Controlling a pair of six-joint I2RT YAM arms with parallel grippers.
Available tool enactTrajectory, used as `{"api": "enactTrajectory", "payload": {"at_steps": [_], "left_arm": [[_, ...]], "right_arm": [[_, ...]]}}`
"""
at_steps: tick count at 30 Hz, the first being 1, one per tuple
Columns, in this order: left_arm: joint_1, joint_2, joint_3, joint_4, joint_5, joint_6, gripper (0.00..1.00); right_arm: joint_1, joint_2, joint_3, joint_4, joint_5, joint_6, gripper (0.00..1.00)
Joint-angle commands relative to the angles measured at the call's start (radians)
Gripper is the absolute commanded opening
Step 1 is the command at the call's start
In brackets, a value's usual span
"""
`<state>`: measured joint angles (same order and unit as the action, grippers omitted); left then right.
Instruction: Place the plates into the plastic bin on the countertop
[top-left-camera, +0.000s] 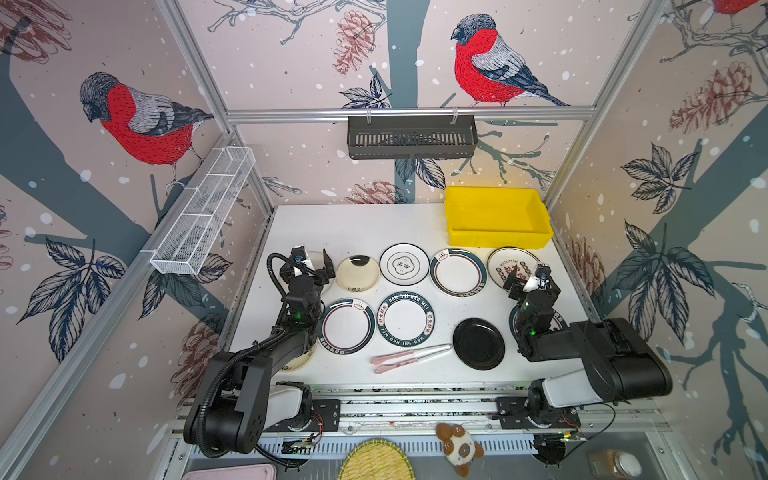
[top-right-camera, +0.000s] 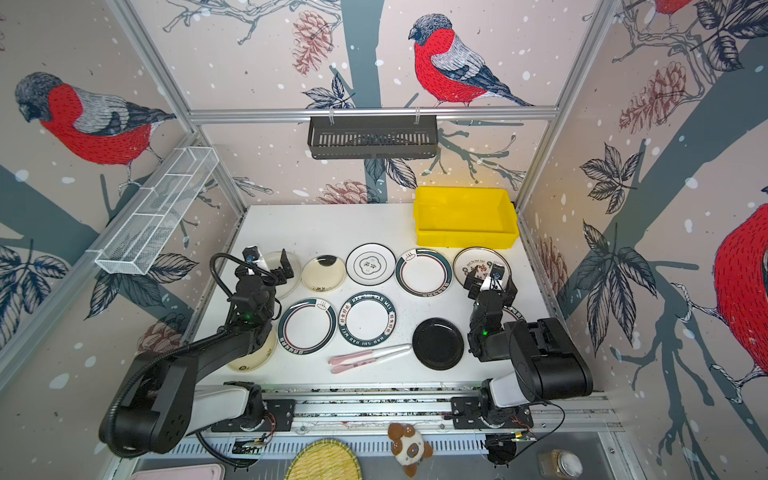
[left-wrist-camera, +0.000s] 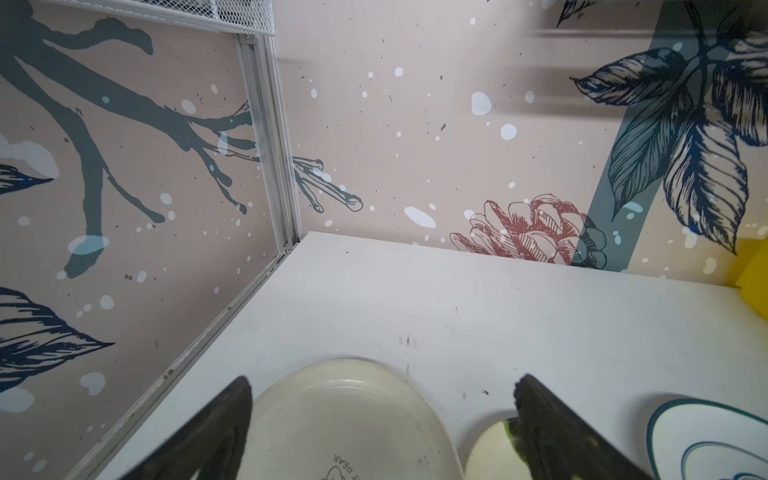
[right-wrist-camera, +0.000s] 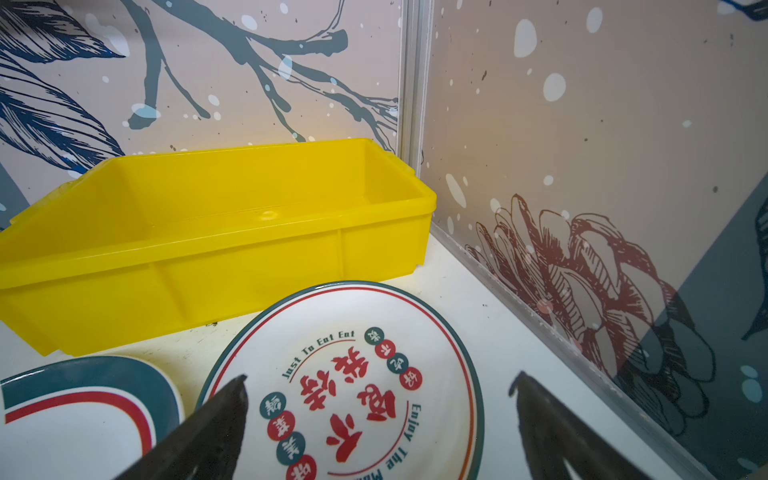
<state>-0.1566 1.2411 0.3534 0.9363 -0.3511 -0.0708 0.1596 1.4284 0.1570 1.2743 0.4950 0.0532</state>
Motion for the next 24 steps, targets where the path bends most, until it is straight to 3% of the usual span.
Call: {"api": "enactTrajectory", "payload": {"at_steps": [1, 3, 5, 7, 10, 13, 16, 21, 24], "left_arm": [[-0.013, -0.011, 0.039, -0.069, -0.007, -0.095, 0.98], [-0.04, -0.001, 0.059, -0.078, -0.02, -0.099, 0.98], [-0.08, 0.015, 0.081, -0.079, -0.031, -0.088, 0.98], [-0.117, 0.028, 0.103, -0.082, -0.052, -0.084, 0.98], [-0.161, 0.052, 0.167, -0.156, -0.03, -0.08, 0.98], [-0.19, 0.082, 0.246, -0.294, 0.025, -0.065, 0.98], [-0.227, 0.111, 0.266, -0.308, 0.09, -0.02, 0.98], [-0.279, 0.118, 0.245, -0.273, 0.087, -0.008, 0.98], [-0.297, 0.12, 0.246, -0.266, 0.098, -0.008, 0.98]], "right_arm": [[0.094, -0.164, 0.142, -0.32, 0.014, -0.077, 1.0], [0.098, -0.245, 0.225, -0.505, -0.042, -0.02, 1.0], [0.106, -0.304, 0.231, -0.557, -0.023, 0.004, 1.0], [0.081, -0.337, 0.261, -0.665, 0.0, 0.103, 1.0], [-0.038, -0.332, 0.372, -0.97, -0.047, 0.371, 1.0], [-0.147, -0.3, 0.446, -1.165, -0.192, 0.457, 0.99], [-0.198, -0.303, 0.445, -1.226, -0.27, 0.494, 0.99], [-0.368, -0.291, 0.395, -1.222, -0.593, 0.577, 0.97], [-0.412, -0.291, 0.379, -1.222, -0.641, 0.575, 0.93]]}}
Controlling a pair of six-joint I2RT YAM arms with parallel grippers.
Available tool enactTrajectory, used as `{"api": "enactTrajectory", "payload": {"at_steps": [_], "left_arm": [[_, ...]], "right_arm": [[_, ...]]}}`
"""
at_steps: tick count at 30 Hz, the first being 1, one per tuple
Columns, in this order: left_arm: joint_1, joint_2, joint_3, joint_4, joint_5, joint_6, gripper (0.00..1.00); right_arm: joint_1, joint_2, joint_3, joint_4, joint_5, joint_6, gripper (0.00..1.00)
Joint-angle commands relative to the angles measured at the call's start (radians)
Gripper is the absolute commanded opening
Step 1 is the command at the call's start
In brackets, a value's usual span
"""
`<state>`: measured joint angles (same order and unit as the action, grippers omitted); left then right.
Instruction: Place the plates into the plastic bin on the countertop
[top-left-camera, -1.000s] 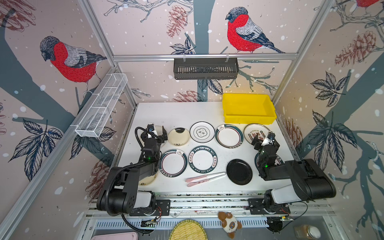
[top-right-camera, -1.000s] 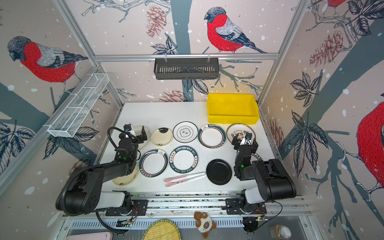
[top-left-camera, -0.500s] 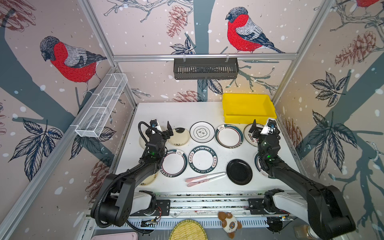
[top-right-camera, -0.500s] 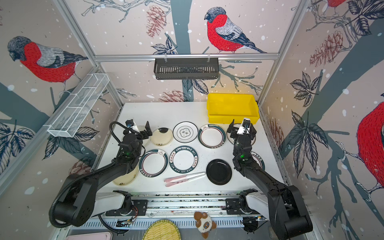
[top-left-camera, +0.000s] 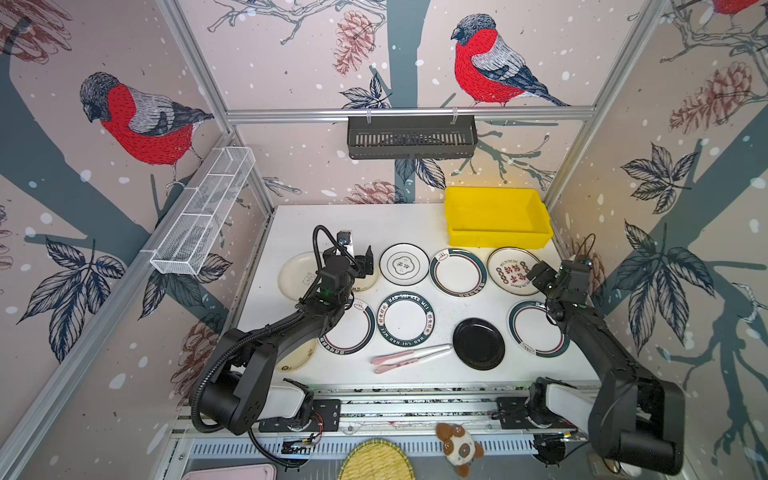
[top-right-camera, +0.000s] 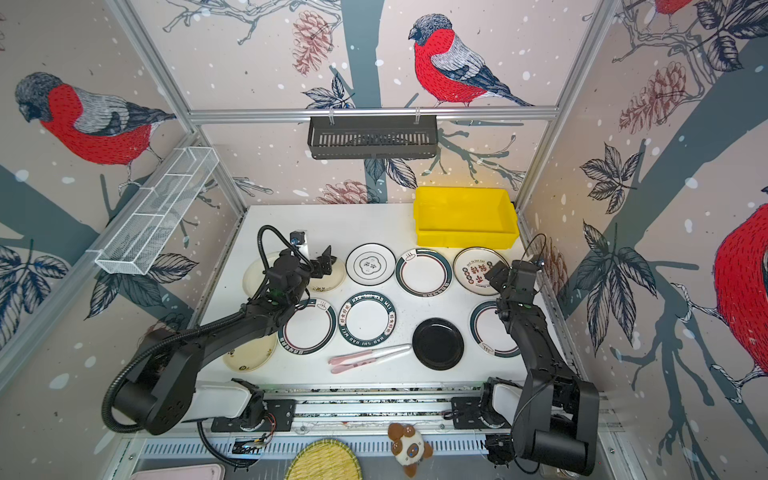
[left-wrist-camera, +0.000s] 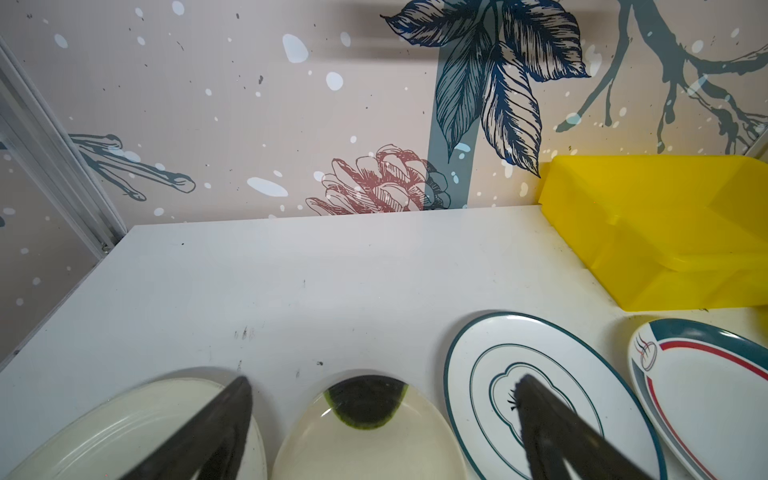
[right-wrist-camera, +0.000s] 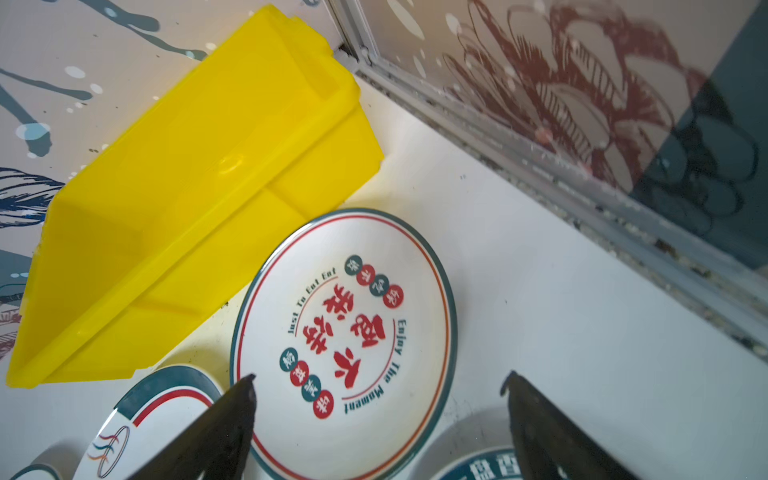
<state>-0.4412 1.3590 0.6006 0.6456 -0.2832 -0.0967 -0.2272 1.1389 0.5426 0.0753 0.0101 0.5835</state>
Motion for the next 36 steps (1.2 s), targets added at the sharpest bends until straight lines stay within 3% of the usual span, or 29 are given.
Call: {"api": "enactTrajectory", "payload": {"at_steps": [1, 7, 12, 21, 30, 36], "left_arm": [[-0.017, 0.002, -0.001, 0.026, 0.033, 0.017, 0.98], [-0.022, -0.008, 0.013, 0.002, 0.123, 0.012, 0.98], [-0.023, -0.027, 0.019, -0.012, 0.135, -0.013, 0.98], [-0.024, -0.047, 0.028, -0.035, 0.136, -0.06, 0.98], [-0.024, -0.032, 0.039, -0.024, 0.137, -0.085, 0.98], [-0.024, -0.026, 0.05, 0.0, 0.157, -0.109, 0.98]], "right_arm": [[-0.039, -0.001, -0.012, -0.022, -0.168, 0.047, 0.94], [-0.145, 0.03, -0.043, 0.013, -0.341, 0.083, 0.9], [-0.172, 0.065, -0.009, -0.039, -0.332, 0.066, 0.87], [-0.232, 0.211, 0.009, 0.035, -0.516, 0.094, 0.7], [-0.237, 0.299, 0.028, 0.071, -0.531, 0.074, 0.58], [-0.239, 0.328, 0.011, 0.118, -0.48, 0.082, 0.58]]}}
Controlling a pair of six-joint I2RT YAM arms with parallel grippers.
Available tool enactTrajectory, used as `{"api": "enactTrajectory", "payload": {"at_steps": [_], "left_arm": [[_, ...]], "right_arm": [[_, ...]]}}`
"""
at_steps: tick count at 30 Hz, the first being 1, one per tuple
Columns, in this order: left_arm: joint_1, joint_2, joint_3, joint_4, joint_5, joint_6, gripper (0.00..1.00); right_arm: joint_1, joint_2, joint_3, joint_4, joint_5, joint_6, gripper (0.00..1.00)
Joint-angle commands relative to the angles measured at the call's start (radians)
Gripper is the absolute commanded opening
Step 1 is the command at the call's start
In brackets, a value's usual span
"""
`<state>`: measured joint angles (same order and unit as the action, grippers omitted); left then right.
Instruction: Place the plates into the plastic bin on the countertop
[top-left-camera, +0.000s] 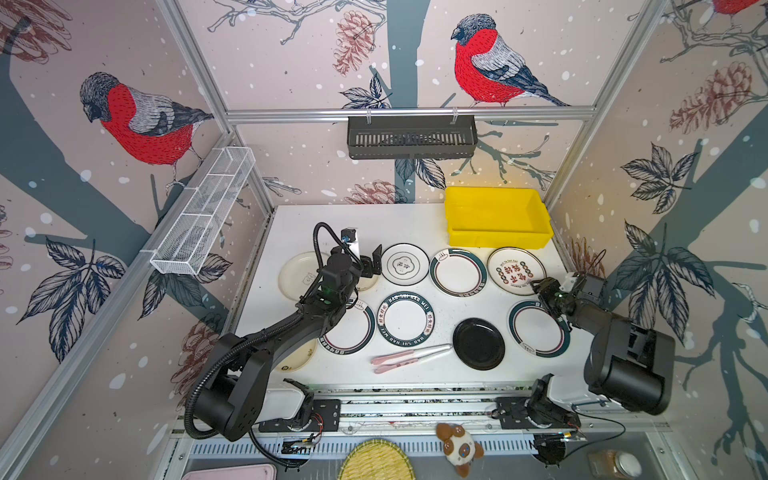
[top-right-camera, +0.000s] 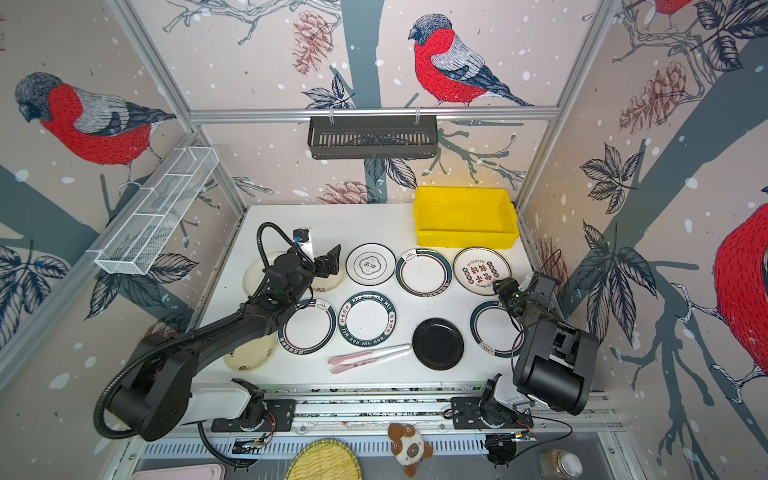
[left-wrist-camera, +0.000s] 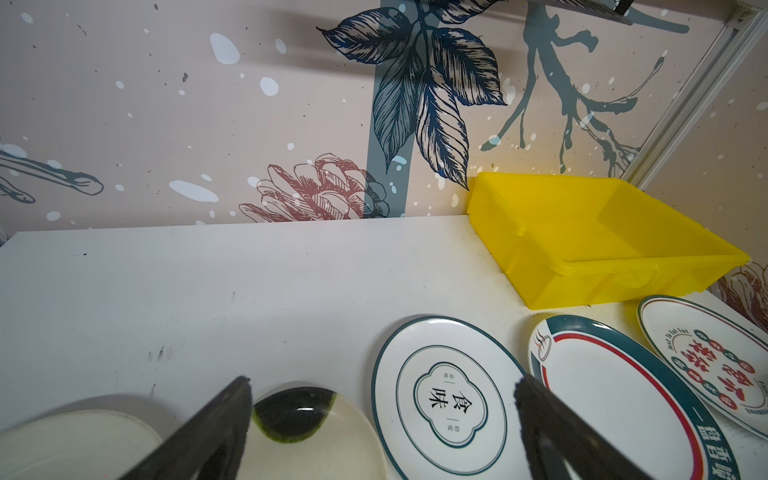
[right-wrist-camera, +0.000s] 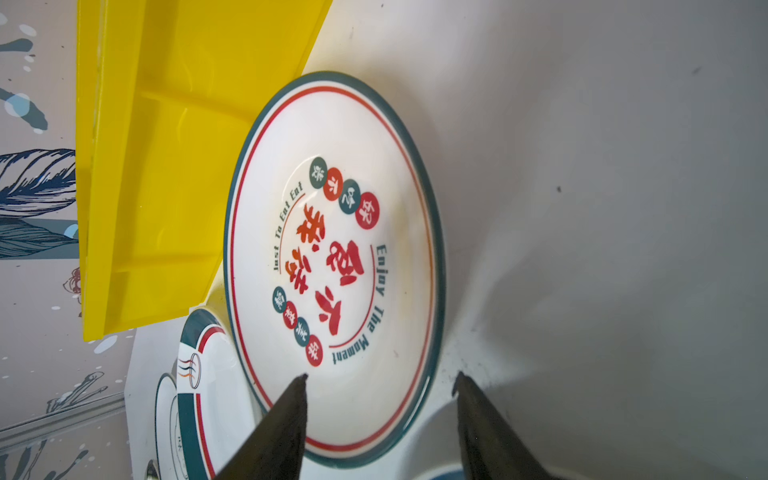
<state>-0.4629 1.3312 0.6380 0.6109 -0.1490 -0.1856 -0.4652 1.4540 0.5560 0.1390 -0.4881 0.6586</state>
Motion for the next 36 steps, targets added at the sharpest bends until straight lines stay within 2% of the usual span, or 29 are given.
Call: {"api": "enactTrajectory", "payload": {"at_steps": [1, 4, 9, 16, 22, 27, 36], "left_arm": [[-0.002, 0.003, 0.014, 0.036, 0.026, -0.021, 0.98], [-0.002, 0.007, 0.018, 0.032, 0.025, -0.021, 0.98], [-0.002, 0.003, 0.021, 0.024, 0.022, -0.023, 0.98], [-0.002, -0.007, 0.018, 0.016, 0.012, -0.021, 0.98], [-0.002, -0.007, 0.019, 0.015, 0.013, -0.027, 0.98], [-0.003, -0.013, 0.019, 0.01, 0.005, -0.028, 0.98], [-0.003, -0.02, 0.013, 0.003, -0.002, -0.034, 0.98]], "right_arm": [[-0.003, 0.021, -0.002, 0.068, 0.013, 0.012, 0.58], [-0.006, 0.044, -0.002, 0.102, 0.002, 0.038, 0.53], [-0.023, 0.094, -0.007, 0.171, -0.03, 0.092, 0.36], [-0.023, 0.141, -0.002, 0.231, -0.063, 0.126, 0.32], [-0.025, 0.143, -0.007, 0.242, -0.043, 0.122, 0.3], [-0.03, 0.169, -0.004, 0.245, -0.033, 0.132, 0.14], [-0.033, 0.187, -0.001, 0.249, -0.033, 0.141, 0.1]]}}
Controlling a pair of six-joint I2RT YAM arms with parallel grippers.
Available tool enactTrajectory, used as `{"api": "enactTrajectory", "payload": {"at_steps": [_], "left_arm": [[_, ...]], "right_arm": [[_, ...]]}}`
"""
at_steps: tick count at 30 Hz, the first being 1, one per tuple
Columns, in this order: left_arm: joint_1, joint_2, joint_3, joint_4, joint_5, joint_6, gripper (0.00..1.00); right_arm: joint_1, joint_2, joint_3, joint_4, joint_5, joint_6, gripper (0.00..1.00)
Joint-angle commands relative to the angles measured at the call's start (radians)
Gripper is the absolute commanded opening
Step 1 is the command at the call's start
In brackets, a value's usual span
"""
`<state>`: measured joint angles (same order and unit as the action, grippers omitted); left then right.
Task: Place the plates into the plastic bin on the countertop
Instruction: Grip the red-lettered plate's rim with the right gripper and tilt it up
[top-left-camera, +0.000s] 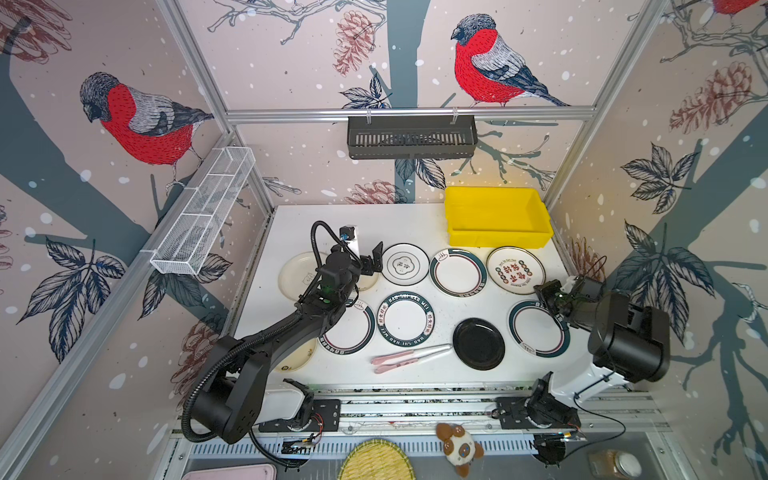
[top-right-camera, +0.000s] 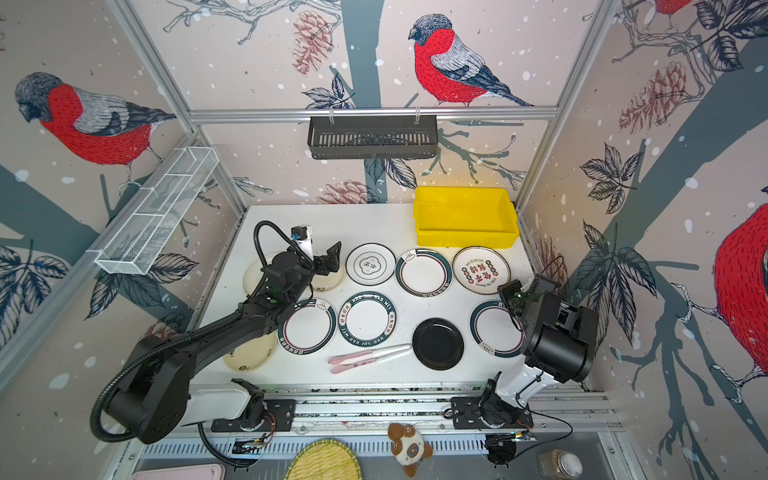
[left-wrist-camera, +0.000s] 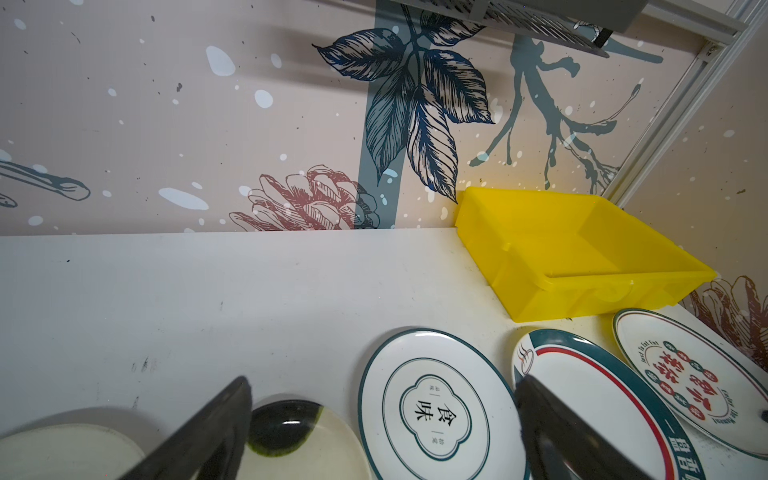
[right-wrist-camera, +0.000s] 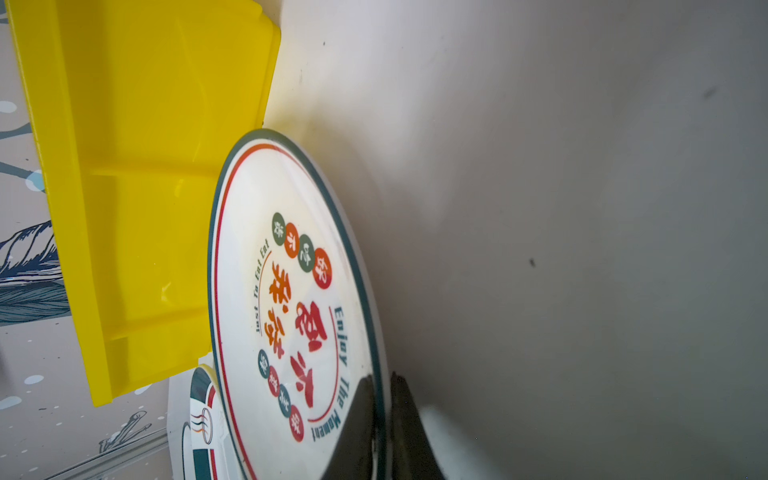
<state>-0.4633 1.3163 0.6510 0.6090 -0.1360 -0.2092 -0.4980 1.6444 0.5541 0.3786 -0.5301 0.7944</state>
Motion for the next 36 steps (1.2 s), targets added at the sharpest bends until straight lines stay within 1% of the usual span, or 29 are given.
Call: {"api": "enactTrajectory", "payload": {"at_steps": [1, 11, 16, 22, 25, 28, 30, 33, 36], "left_arm": [[-0.003, -0.002, 0.001, 0.01, -0.013, -0.01, 0.98], [-0.003, 0.02, 0.013, 0.021, -0.008, -0.01, 0.98], [-0.003, 0.026, 0.011, 0.026, -0.01, -0.006, 0.98], [-0.003, 0.032, 0.009, 0.033, -0.006, -0.01, 0.98], [-0.003, 0.035, 0.008, 0.039, -0.006, -0.01, 0.98], [-0.003, 0.044, 0.01, 0.047, -0.003, -0.011, 0.98], [-0.003, 0.051, 0.011, 0.048, 0.007, -0.013, 0.98], [-0.003, 0.055, 0.012, 0.049, 0.012, -0.017, 0.98], [-0.003, 0.055, 0.009, 0.055, 0.013, -0.019, 0.98]], "right_arm": [[-0.001, -0.007, 0.0, 0.008, 0.012, 0.004, 0.1], [-0.001, -0.046, -0.003, -0.018, 0.037, 0.009, 0.03], [-0.001, -0.144, -0.049, -0.025, 0.127, 0.026, 0.01], [0.004, -0.274, -0.068, -0.068, 0.176, 0.025, 0.0], [0.032, -0.371, -0.075, -0.116, 0.247, 0.01, 0.0], [0.083, -0.468, -0.065, -0.183, 0.351, -0.033, 0.0], [0.116, -0.52, -0.045, -0.258, 0.43, -0.055, 0.0], [0.163, -0.613, -0.04, -0.319, 0.515, -0.073, 0.0], [0.214, -0.691, -0.043, -0.328, 0.555, -0.088, 0.0]]}}
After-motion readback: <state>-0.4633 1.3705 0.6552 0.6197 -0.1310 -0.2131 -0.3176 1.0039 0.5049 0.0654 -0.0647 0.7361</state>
